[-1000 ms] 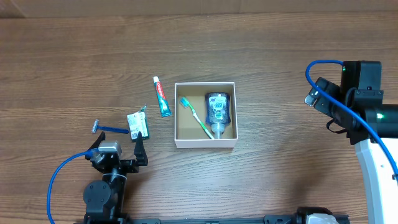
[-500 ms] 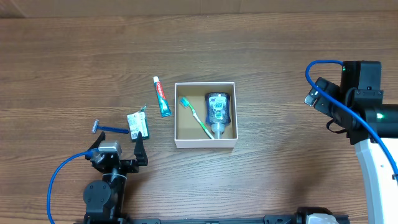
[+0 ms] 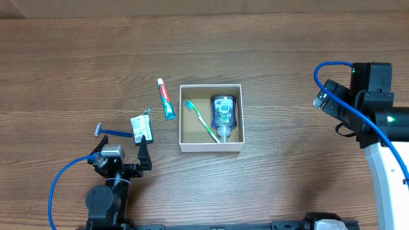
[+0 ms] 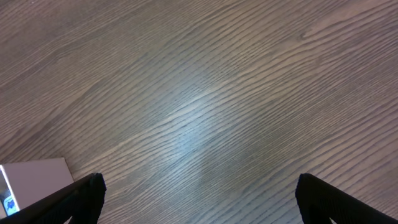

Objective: Pack container

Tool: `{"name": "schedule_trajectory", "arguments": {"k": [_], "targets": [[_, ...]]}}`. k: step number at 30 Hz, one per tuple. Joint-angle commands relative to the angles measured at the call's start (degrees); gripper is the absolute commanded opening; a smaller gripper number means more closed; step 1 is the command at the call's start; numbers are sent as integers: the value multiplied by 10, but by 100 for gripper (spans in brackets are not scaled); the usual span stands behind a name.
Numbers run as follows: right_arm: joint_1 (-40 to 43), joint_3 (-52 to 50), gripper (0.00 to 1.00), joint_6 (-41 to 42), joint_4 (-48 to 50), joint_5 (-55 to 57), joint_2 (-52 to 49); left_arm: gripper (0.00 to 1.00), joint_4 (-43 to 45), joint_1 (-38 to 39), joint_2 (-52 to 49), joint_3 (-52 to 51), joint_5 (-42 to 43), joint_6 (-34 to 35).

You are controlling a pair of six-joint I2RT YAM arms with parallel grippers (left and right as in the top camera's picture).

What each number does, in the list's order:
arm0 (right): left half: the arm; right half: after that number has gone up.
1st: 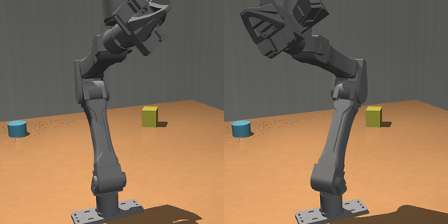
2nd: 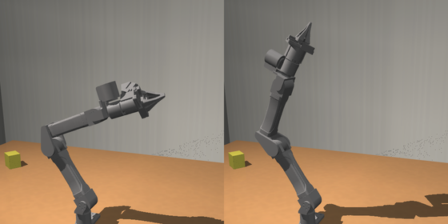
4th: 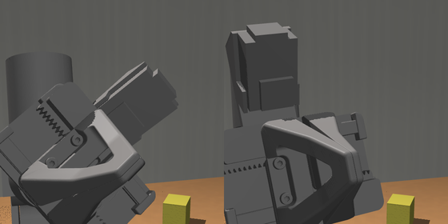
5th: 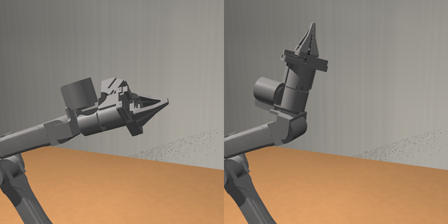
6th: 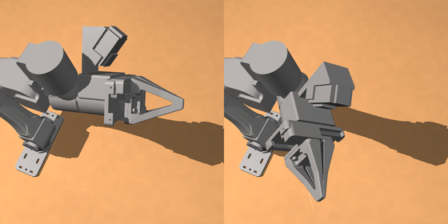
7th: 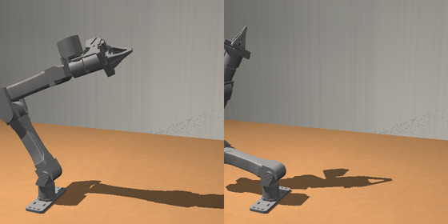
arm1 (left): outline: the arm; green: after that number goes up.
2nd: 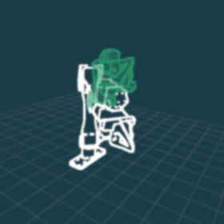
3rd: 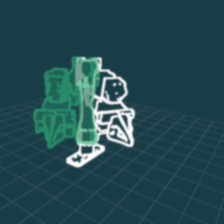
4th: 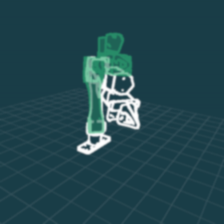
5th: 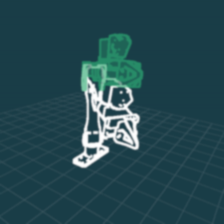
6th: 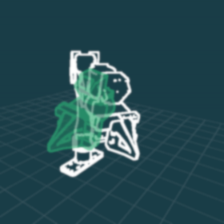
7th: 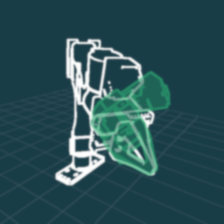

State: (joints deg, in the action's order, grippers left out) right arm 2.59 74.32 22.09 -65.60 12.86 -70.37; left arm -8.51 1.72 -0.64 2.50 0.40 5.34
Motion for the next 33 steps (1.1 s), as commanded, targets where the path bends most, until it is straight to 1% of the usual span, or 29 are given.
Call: {"name": "schedule_trajectory", "arguments": {"k": [1, 15, 17, 19, 20, 22, 23, 25, 28, 30, 33], "targets": [[2, 12, 100, 3, 1, 4, 1, 100, 2, -6, 3, -4, -4, -13], [2, 12, 100, 3, 1, 4, 1, 100, 5, -6, 3, -4, -4, -13], [2, 12, 100, 3, 1, 4, 1, 100, 12, -6, 3, -4, 10, 3], [2, 12, 100, 3, 1, 4, 1, 100, 10, -5, 2, -4, 99, 64], [2, 12, 100, 3, 1, 4, 1, 100, 16, -5, 1, -4, 162, 94], [2, 12, 100, 3, 1, 4, 1, 100, 24, -5, 1, -4, 251, 127], [2, 12, 100, 3, 1, 4, 1, 100, 21, -5, 0, -4, 277, 145], [2, 12, 100, 3, 1, 4, 1, 100, -2, -5, -2, 3, 281, 170], [2, 12, 100, 3, 1, 4, 1, 100, -64, -5, -19, 47, 242, 175], [2, 12, 100, 3, 1, 4, 1, 100, -119, -5, -46, 103, 199, 159], [2, 12, 100, 3, 1, 4, 1, 100, -160, -5, -112, 187, 164, 114]]}}
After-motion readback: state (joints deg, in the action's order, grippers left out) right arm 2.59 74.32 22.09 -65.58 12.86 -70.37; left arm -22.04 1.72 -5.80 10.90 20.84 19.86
